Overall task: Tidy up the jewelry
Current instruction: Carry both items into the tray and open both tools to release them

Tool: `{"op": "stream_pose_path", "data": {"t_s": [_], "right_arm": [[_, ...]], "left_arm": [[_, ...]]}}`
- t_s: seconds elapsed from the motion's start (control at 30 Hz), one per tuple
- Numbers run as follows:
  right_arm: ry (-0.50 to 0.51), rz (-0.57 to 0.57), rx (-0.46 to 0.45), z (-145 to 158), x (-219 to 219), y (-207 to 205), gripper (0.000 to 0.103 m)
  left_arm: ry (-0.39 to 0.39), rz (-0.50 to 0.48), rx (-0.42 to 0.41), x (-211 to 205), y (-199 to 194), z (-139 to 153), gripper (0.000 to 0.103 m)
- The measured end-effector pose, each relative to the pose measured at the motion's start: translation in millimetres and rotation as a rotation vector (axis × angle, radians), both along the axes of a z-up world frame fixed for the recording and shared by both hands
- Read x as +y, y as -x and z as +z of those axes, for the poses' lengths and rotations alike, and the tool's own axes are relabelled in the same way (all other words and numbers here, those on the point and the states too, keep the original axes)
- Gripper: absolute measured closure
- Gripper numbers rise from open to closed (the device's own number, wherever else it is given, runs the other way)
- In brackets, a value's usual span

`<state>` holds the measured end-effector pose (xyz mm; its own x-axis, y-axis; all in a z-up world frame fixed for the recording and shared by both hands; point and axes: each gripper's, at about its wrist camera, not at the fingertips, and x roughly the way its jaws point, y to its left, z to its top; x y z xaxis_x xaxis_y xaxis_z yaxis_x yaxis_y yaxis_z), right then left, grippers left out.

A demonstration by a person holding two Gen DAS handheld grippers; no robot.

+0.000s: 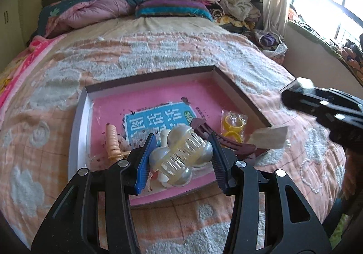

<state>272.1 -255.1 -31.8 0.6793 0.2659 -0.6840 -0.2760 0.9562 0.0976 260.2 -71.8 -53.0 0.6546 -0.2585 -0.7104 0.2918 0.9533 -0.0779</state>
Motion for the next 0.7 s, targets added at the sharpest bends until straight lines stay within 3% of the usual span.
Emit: {"op": "stream_pose_path", "data": {"t_s": [0.3, 0.47, 0.63, 0.7], "right_arm": [[0.032, -0.002, 0.069, -31, 11, -14, 0.055], [0.019, -0.037, 0.021, -21, 3, -4, 0.029], [-0.014, -0.067, -0.018, -7, -10, 15, 0.023], [-0.023, -0.08, -0.025, -2, -15, 22, 0.019]], "left_arm": [[-0.006, -0.013, 0.03, -4, -4, -14, 0.064], [-0.009, -0.015, 0.037, -6, -5, -16, 0.064], [-0.013, -0.01, 0.029, -7, -5, -13, 0.062], [-0.013, -0.005, 0.026, -7, -5, -10, 0.052]]}}
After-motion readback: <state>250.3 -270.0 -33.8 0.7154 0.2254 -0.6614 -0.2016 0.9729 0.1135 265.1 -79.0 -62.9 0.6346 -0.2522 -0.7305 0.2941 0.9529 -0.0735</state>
